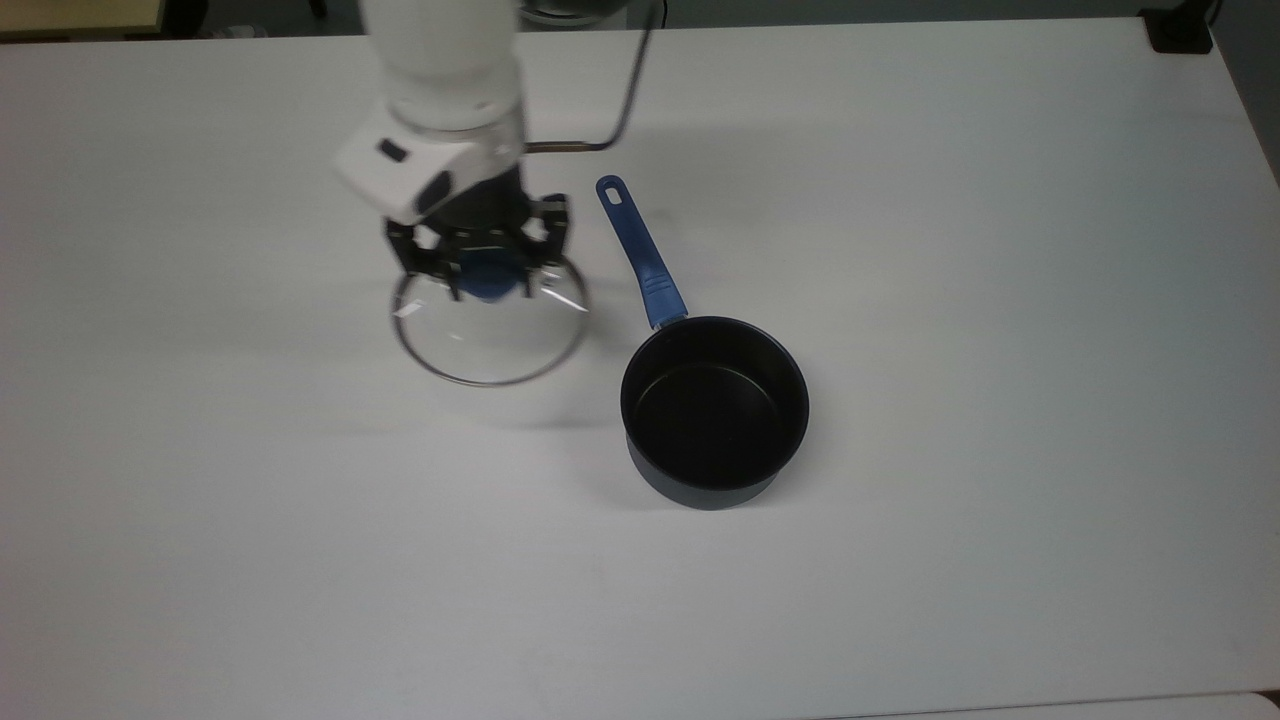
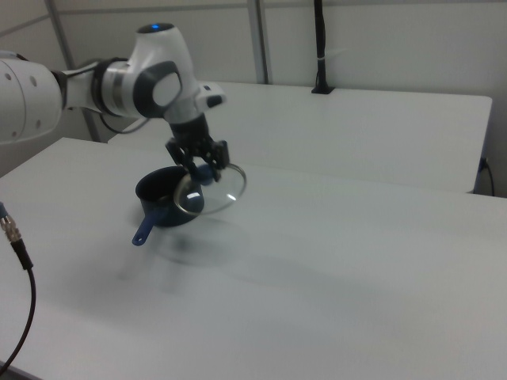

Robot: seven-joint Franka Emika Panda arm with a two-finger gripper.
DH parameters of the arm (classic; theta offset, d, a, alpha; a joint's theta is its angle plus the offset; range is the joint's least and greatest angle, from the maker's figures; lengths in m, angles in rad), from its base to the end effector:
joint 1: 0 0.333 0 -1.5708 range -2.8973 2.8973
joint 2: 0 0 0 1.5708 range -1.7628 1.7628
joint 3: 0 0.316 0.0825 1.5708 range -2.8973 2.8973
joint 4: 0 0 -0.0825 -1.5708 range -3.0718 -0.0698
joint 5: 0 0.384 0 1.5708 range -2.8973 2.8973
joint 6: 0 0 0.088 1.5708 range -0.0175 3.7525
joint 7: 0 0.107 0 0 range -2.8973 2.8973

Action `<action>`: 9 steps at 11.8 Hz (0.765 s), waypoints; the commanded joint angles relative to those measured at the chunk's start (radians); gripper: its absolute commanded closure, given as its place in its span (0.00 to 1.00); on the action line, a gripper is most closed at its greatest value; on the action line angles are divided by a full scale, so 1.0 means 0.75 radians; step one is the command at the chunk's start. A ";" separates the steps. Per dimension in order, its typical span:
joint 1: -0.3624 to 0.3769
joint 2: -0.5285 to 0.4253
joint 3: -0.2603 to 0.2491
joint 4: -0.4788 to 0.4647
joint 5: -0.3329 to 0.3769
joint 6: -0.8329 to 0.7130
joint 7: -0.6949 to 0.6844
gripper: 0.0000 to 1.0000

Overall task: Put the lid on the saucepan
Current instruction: 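Carry the lid over the black saucepan and lower it onto the rim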

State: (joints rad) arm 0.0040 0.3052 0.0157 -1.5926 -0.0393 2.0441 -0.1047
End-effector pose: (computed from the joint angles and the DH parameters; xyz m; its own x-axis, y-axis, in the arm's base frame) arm 0.6664 0.0098 0.4714 0.9800 0.1402 0.1414 0.1347 -0.9897 0.0475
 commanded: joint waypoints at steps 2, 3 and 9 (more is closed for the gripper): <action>0.236 0.178 -0.027 0.254 0.036 -0.030 0.282 0.57; 0.270 0.215 -0.025 0.293 0.036 -0.020 0.321 0.57; 0.344 0.288 -0.019 0.297 0.030 0.142 0.383 0.56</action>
State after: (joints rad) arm 0.2427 0.4983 0.0149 -1.3950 -0.0268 2.1370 0.1678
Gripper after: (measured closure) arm 0.401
